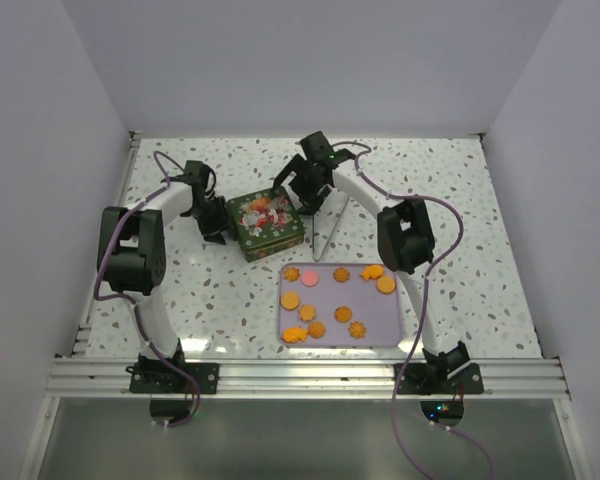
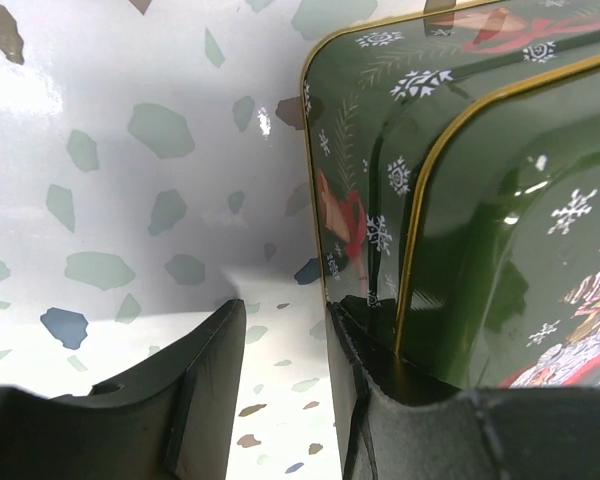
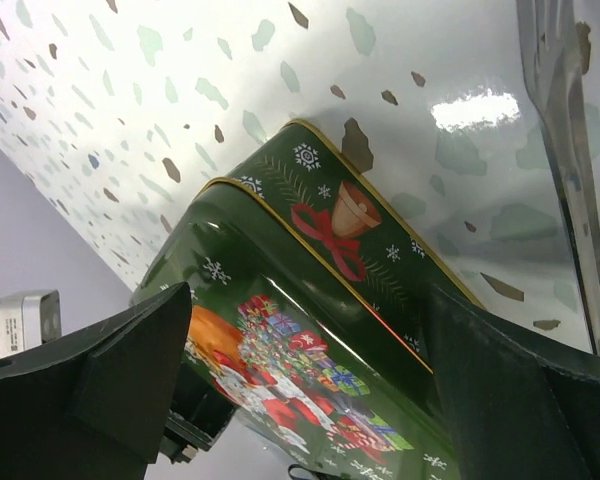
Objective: Pack the cookies
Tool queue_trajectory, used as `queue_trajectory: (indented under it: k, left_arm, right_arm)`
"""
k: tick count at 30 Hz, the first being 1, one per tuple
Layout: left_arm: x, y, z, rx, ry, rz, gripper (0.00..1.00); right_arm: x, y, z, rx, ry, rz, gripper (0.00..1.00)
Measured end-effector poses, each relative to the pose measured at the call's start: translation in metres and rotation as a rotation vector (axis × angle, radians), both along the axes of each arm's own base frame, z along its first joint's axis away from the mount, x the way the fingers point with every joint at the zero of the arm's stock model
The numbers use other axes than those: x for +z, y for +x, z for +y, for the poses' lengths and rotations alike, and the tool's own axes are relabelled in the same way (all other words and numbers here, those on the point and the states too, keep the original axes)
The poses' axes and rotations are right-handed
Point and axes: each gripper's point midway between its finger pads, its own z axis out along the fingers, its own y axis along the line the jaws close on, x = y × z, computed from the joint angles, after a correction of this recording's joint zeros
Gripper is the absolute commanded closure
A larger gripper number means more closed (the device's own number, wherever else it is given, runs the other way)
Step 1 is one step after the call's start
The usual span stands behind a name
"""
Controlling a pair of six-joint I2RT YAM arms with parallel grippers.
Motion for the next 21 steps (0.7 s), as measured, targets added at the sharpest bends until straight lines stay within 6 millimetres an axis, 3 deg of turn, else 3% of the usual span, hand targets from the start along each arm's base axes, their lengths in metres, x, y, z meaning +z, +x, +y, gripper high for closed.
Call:
queue_trajectory:
  k: [14,21]
  left_arm:
    - [0.002,0.000,0.001,0.002,0.008,-0.005,0.57]
    - [0.015,0.005,0.011,0.027,0.017,-0.043,0.57]
  right_arm:
    - [0.001,-0.009,-0.001,0.015,-0.033,0.004,0.02]
    - [0.001,-0.012,0.003,0.024,-0.031,0.005,0.02]
